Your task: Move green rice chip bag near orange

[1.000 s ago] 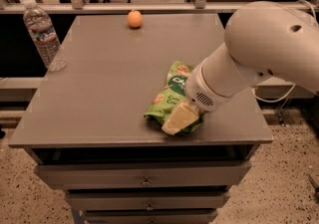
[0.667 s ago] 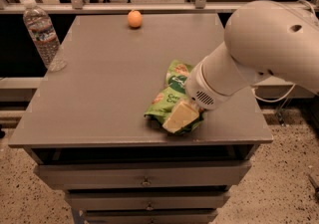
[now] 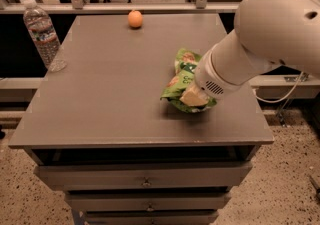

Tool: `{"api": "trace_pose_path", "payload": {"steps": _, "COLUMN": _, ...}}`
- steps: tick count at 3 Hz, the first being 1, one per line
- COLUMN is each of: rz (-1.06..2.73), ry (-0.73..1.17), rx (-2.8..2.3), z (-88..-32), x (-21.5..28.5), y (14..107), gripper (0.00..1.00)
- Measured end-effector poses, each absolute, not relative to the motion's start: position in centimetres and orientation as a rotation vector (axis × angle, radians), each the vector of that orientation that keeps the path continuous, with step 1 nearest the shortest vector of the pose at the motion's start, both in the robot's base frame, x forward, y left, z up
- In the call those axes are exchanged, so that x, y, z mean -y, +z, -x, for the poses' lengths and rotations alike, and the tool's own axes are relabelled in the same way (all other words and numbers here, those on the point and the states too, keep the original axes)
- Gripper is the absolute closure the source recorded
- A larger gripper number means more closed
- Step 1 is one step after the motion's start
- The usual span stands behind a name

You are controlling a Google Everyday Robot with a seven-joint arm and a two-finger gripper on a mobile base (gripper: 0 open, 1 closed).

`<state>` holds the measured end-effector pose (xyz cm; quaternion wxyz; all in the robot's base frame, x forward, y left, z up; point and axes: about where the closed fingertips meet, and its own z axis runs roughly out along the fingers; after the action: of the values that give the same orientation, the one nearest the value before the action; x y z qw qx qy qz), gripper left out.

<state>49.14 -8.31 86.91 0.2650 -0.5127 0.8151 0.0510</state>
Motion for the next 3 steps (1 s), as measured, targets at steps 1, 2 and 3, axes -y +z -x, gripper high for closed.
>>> {"api": "trace_pose_path", "payload": {"steps": 1, "rz": 1.337, "ry": -0.004, "rx": -2.172, "z": -51.8, "x": 13.0, "y": 91.2, "gripper": 1.0}}
{"api": "trace_pose_path", "payload": {"steps": 2, "rz": 1.337, "ry": -0.004, "rx": -2.171, "z": -51.8, "x": 13.0, "y": 91.2, "gripper": 1.0}}
{"api": "trace_pose_path", "payload": {"steps": 3, "rz": 1.314, "ry": -0.026, "rx": -2.112, "z": -54.5, "x": 12.6, "y": 91.2, "gripper": 1.0}}
